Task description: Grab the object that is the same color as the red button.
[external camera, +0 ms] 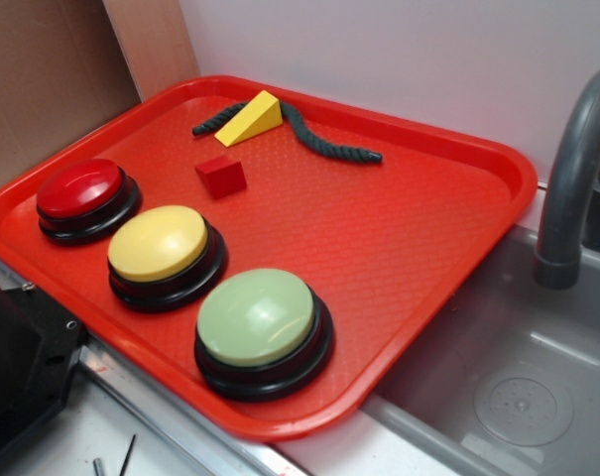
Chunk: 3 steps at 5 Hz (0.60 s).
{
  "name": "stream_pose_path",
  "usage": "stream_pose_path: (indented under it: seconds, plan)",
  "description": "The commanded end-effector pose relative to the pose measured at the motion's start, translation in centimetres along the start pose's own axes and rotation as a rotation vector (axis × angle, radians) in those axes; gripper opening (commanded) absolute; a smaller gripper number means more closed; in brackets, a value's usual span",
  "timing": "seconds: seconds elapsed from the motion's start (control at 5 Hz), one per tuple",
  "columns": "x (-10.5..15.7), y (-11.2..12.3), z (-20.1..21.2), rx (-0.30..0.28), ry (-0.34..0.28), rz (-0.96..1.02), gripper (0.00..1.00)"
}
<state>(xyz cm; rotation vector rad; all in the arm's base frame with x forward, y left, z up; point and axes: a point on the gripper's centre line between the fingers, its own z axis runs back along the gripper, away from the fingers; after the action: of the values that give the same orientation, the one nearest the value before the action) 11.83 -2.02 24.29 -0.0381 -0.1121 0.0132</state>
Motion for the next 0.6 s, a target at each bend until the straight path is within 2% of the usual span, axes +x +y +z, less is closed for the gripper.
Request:
stream_pose_path:
  seconds: [0.0,0.2,0.4]
  plan:
    - [0.0,0.0,0.0,0.0,0.0,0.0,1.0]
    - [0.5,0.0,-0.7,0.02,-0.013,0.09,1.0]
    - [2.1,0.5,-2.0,0.003,0.042,0.184,1.0]
